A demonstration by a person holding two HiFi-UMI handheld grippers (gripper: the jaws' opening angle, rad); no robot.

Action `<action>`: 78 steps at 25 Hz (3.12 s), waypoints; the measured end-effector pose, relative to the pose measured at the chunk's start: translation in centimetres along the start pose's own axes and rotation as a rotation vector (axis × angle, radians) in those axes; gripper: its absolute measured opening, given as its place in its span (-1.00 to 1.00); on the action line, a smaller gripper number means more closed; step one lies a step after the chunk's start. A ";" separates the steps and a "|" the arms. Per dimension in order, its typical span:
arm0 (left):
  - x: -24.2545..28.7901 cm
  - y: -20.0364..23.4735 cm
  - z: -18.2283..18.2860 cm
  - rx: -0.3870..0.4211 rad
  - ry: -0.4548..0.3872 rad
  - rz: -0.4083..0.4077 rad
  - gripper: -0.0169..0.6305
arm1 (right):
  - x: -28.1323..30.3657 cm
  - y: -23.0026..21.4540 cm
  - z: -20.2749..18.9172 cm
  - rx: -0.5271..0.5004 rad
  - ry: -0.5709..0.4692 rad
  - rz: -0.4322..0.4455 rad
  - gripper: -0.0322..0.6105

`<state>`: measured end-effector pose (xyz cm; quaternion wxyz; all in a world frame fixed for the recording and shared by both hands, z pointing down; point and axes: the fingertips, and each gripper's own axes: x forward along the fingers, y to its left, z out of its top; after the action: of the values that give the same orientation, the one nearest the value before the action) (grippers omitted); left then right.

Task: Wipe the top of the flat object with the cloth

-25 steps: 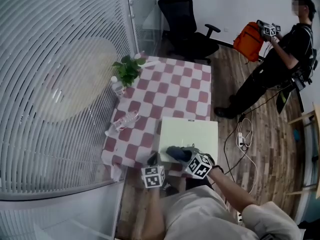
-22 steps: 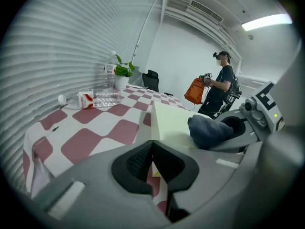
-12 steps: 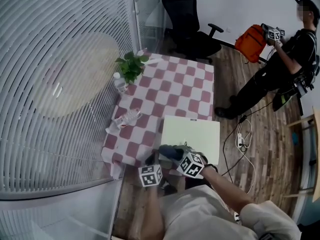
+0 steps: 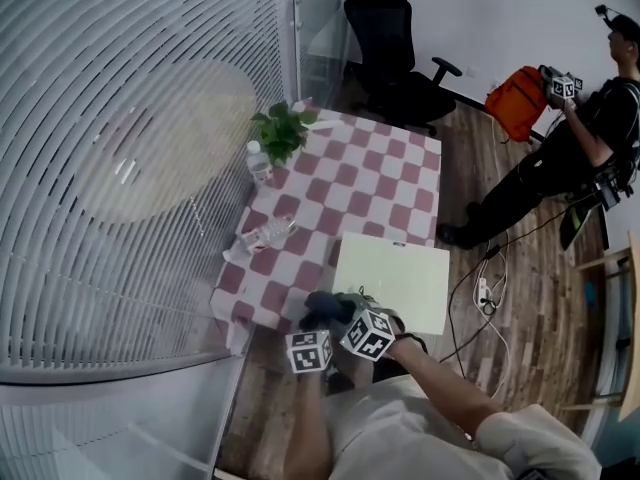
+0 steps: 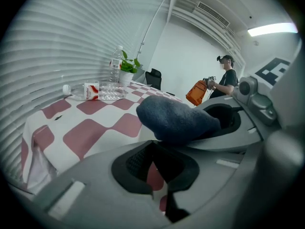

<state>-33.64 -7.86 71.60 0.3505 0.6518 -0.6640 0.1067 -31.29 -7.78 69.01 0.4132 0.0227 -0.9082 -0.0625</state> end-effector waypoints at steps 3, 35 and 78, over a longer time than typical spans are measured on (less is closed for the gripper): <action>-1.5 0.8 0.4 -0.024 -0.031 0.007 -0.92 | 0.3 0.3 0.6 0.016 0.007 0.019 -0.54; -10.0 -17.8 -1.7 0.059 -0.201 0.132 -0.92 | -15.8 5.4 -8.0 0.230 -0.221 0.067 -0.54; -10.2 -26.2 -3.7 0.184 -0.268 0.098 -0.92 | -27.6 -1.2 -18.3 0.428 -0.327 -0.285 -0.54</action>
<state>-8.81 -0.97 59.89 0.1921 0.6565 -0.7231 0.0961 0.64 -8.10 60.13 0.2342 0.2258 -0.9430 0.0700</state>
